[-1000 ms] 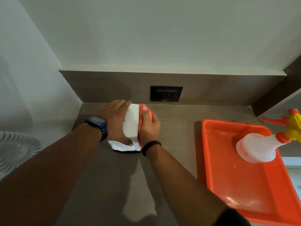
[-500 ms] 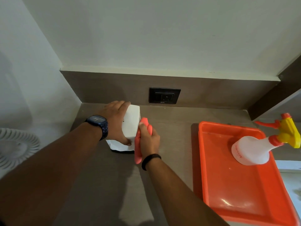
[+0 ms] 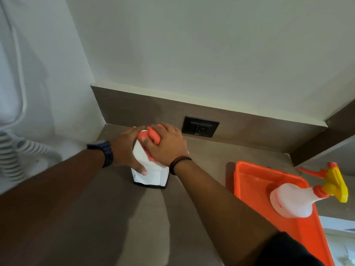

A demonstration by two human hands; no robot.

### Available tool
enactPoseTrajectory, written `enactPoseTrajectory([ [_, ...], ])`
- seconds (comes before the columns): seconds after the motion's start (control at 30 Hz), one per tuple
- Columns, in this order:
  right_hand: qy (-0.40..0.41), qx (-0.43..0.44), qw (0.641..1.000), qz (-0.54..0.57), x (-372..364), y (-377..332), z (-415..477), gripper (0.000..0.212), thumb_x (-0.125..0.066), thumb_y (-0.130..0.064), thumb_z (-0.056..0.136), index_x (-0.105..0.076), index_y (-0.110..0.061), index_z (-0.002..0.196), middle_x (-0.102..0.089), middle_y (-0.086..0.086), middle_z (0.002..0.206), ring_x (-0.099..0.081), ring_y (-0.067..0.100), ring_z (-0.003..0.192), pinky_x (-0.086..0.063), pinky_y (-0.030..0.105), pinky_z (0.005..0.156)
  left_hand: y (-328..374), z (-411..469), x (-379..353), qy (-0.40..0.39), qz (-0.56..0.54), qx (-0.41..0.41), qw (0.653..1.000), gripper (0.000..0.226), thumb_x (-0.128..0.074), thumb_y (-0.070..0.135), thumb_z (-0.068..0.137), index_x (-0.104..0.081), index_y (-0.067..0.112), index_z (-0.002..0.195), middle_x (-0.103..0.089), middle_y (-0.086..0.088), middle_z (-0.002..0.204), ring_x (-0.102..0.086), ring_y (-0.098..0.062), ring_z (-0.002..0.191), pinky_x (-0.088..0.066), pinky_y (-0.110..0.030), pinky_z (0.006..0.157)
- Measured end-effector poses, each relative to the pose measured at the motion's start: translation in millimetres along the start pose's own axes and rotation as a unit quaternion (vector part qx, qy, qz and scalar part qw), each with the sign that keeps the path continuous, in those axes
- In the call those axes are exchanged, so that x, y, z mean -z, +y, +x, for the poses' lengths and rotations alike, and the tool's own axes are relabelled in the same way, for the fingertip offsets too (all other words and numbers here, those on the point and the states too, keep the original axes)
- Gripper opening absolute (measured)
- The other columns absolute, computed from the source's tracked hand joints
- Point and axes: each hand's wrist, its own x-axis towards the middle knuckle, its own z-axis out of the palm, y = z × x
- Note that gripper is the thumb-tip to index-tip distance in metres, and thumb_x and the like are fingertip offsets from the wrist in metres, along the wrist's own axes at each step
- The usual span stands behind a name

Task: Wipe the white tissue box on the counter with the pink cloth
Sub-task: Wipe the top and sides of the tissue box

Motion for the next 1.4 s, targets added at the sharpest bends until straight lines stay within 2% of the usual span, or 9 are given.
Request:
enactPoseTrajectory([
  [0.17,0.022,0.023,0.998,-0.049,-11,5,-4,0.046,-0.053,-0.055,0.09,-0.058,-0.034,0.13,-0.056,-0.001,0.14,-0.039,0.029,0.136,-0.041,0.049,0.107,0,1,-5,0.02,0.023,0.0,1.0,0.142,-0.094,0.051,0.027,-0.024,0.017,0.145,-0.033,-0.002,0.148,-0.022,-0.021,0.139,-0.016,-0.031,0.113],
  [0.27,0.014,0.051,0.995,-0.079,-8,4,-9,0.046,-0.057,-0.051,0.089,-0.059,-0.033,0.131,-0.055,0.0,0.14,-0.038,0.03,0.136,-0.042,0.047,0.105,2,4,-2,-0.001,0.046,-0.019,0.999,0.128,-0.086,0.061,0.029,-0.035,0.021,0.138,-0.043,-0.001,0.139,-0.031,-0.021,0.133,-0.013,-0.039,0.117],
  [0.37,0.005,0.084,0.991,-0.1,-5,4,-17,0.043,-0.06,-0.048,0.088,-0.063,-0.029,0.127,-0.056,0.002,0.14,-0.04,0.03,0.135,-0.041,0.047,0.106,5,5,0,0.0,0.062,-0.036,0.997,0.122,-0.076,0.07,0.025,-0.042,0.022,0.132,-0.048,0.003,0.131,-0.038,-0.017,0.125,-0.01,-0.031,0.115],
  [0.5,0.003,0.098,0.99,-0.099,-1,12,-24,0.041,-0.059,-0.046,0.089,-0.064,-0.027,0.125,-0.058,0.003,0.136,-0.044,0.029,0.131,-0.043,0.045,0.105,5,6,0,-0.005,0.063,-0.026,0.998,0.121,-0.075,0.072,0.022,-0.042,0.027,0.129,-0.049,0.004,0.127,-0.04,-0.019,0.123,-0.019,-0.036,0.114],
  [0.6,0.024,0.028,0.998,-0.059,2,16,-16,0.041,-0.056,-0.044,0.091,-0.062,-0.027,0.128,-0.058,0.004,0.134,-0.044,0.029,0.129,-0.045,0.046,0.103,6,6,-1,-0.014,0.068,0.01,0.998,0.127,-0.077,0.071,0.02,-0.037,0.029,0.133,-0.044,0.003,0.131,-0.032,-0.021,0.129,-0.028,-0.043,0.11],
  [0.83,0.004,0.009,0.999,-0.053,-5,-2,5,0.037,-0.051,-0.043,0.096,-0.064,-0.026,0.126,-0.059,0.005,0.132,-0.042,0.031,0.13,-0.044,0.05,0.103,12,-2,-3,0.022,0.059,0.021,0.998,0.11,-0.077,0.069,0.022,-0.045,0.03,0.12,-0.051,0.003,0.121,-0.044,-0.022,0.115,-0.035,-0.038,0.103],
  [1.07,0.0,0.085,0.994,-0.066,-1,18,-21,0.039,-0.059,-0.041,0.091,-0.065,-0.023,0.126,-0.06,0.005,0.133,-0.042,0.031,0.134,-0.043,0.049,0.106,14,-3,-5,0.019,0.061,0.019,0.998,0.123,-0.085,0.063,0.029,-0.037,0.025,0.135,-0.046,-0.002,0.136,-0.034,-0.025,0.131,-0.025,-0.039,0.109],
  [1.2,0.032,0.024,0.998,-0.044,1,22,-17,0.038,-0.055,-0.044,0.094,-0.065,-0.024,0.125,-0.06,0.005,0.133,-0.046,0.029,0.129,-0.046,0.047,0.104,17,-2,-6,0.019,0.05,0.027,0.998,0.117,-0.086,0.061,0.028,-0.041,0.026,0.13,-0.05,0.0,0.126,-0.044,-0.022,0.116,-0.037,-0.04,0.101],
  [1.4,0.034,-0.017,0.999,-0.039,-5,0,2,0.036,-0.052,-0.038,0.097,-0.064,-0.022,0.127,-0.058,0.008,0.136,-0.043,0.033,0.131,-0.045,0.048,0.104,16,-2,-7,0.023,0.052,0.036,0.998,0.112,-0.091,0.057,0.033,-0.041,0.028,0.129,-0.051,0.001,0.128,-0.046,-0.021,0.115,-0.037,-0.044,0.104],
])
